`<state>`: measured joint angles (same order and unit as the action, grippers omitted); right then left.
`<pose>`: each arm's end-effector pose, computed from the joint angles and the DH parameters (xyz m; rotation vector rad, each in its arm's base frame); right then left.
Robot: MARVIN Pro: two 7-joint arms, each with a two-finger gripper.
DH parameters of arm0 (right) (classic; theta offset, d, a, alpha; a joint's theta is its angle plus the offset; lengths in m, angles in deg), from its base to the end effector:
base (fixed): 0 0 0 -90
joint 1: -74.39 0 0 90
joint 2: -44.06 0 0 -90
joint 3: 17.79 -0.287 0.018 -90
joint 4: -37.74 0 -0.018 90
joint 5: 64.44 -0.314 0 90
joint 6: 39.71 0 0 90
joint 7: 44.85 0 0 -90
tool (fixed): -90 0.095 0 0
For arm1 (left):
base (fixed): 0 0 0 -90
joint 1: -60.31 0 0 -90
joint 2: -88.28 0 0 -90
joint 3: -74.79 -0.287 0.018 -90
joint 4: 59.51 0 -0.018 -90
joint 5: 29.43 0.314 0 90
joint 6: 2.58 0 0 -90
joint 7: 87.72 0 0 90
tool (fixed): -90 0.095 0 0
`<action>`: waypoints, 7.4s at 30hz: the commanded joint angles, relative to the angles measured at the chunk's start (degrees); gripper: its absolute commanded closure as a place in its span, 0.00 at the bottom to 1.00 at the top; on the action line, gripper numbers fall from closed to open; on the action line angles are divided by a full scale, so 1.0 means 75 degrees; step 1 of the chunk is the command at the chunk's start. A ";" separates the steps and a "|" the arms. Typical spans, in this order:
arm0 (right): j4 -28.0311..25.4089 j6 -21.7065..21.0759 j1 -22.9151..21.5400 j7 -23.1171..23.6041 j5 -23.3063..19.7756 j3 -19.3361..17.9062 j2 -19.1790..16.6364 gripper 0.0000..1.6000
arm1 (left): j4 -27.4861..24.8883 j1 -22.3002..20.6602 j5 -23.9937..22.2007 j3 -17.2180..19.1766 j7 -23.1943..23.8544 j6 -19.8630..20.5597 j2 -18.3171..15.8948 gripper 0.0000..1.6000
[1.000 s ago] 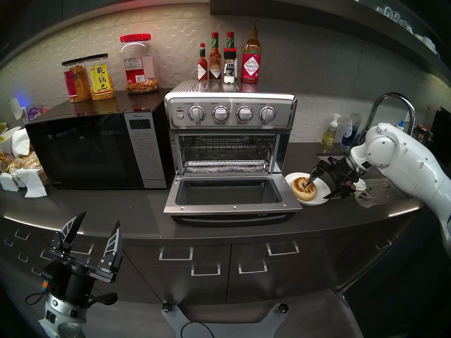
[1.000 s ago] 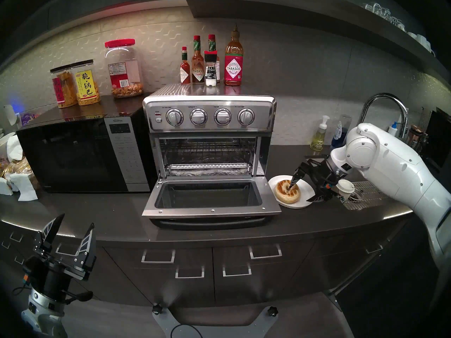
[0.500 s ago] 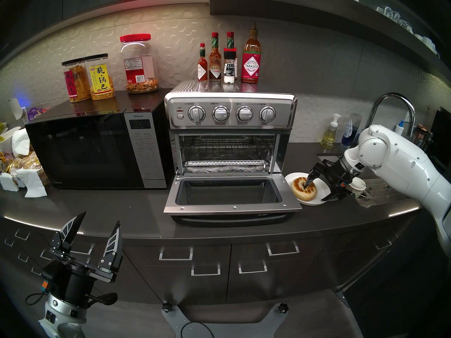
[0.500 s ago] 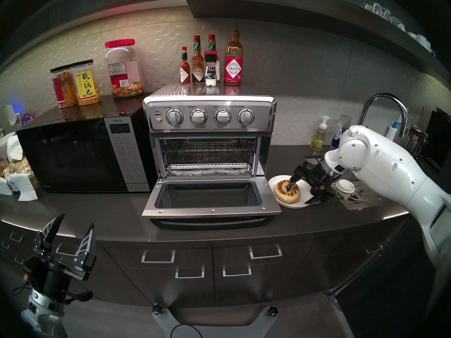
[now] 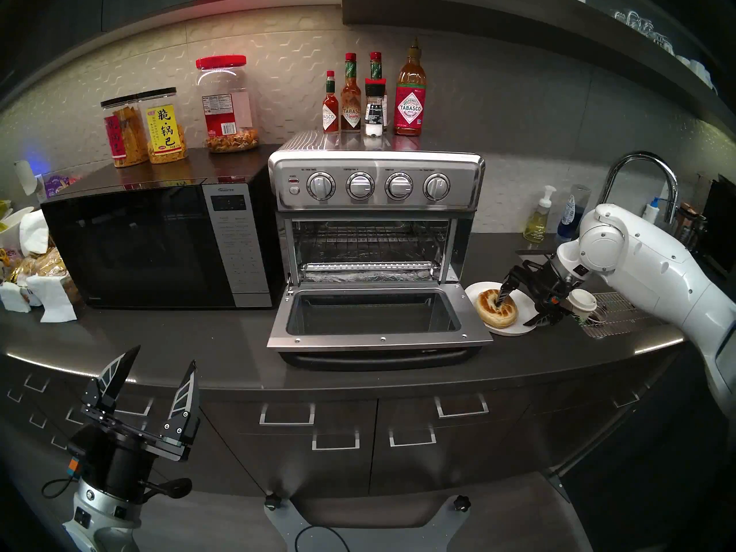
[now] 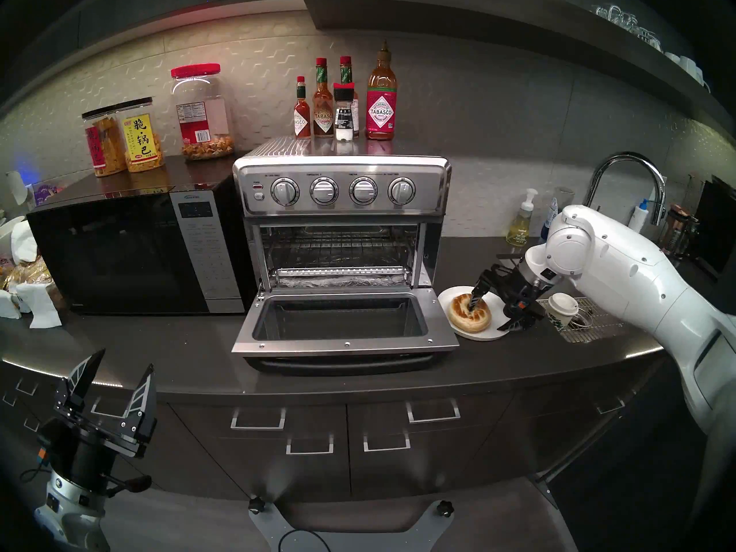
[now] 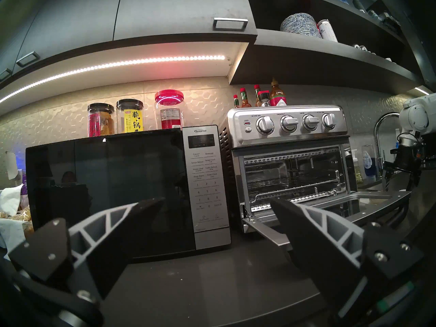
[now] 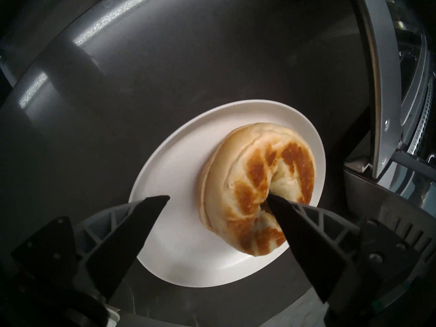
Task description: Open the oven and place the bagel inside on the rack
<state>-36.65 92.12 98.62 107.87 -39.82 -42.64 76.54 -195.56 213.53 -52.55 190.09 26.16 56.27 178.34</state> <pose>0.4943 -0.1546 -0.1521 0.7930 2.7558 0.4216 0.1264 0.0950 -0.2079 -1.8749 0.2355 -2.5066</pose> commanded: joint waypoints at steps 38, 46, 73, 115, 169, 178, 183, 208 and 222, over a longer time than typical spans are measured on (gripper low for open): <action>-0.0116 -0.0133 -0.0113 0.0111 -0.0049 -0.0143 0.0101 0.96 | -0.0163 0.0012 -0.0004 0.0015 0.0000 0.0002 0.0009 0.00; -0.0457 -0.0058 -0.0212 0.0221 -0.0246 -0.0267 -0.0248 0.91 | -0.0157 0.0007 -0.0005 0.0014 0.0002 -0.0003 0.0007 0.00; -0.2265 -0.0116 -0.0463 0.0305 -0.1402 -0.0699 -0.1744 0.91 | -0.0151 0.0002 -0.0005 0.0014 0.0006 -0.0007 0.0008 0.00; -0.5544 -0.4190 -0.0053 0.0119 -0.2365 -0.0679 -0.1156 1.00 | -0.0160 0.0008 -0.0005 0.0016 0.0006 0.0001 0.0013 0.00; -0.5654 -0.7023 -0.0017 -0.0042 -0.0837 -0.0136 0.1122 1.00 | -0.0165 0.0010 -0.0004 0.0017 0.0006 0.0006 0.0015 0.00; -0.5618 -0.7510 -0.0384 0.0425 -0.0498 -0.0183 0.1651 1.00 | -0.0156 0.0004 -0.0005 0.0016 0.0008 -0.0002 0.0014 0.00; -0.5490 -0.7803 -0.0490 0.0618 -0.0257 -0.0087 0.2008 1.00 | -0.0157 0.0005 -0.0004 0.0016 0.0008 -0.0001 0.0014 0.00; -0.4897 -0.9127 -0.0107 0.0132 0.0569 0.0302 0.3254 1.00 | -0.0165 0.0010 -0.0004 0.0017 0.0007 0.0006 0.0017 0.00; -0.4602 -0.9475 -0.0056 -0.0071 0.0763 0.0271 0.3513 1.00 | -0.0165 0.0010 -0.0004 0.0017 0.0008 0.0007 0.0017 0.00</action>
<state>-71.95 21.99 99.29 108.41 -34.83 -39.62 101.41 -195.58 213.53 -52.55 190.13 26.20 56.29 178.50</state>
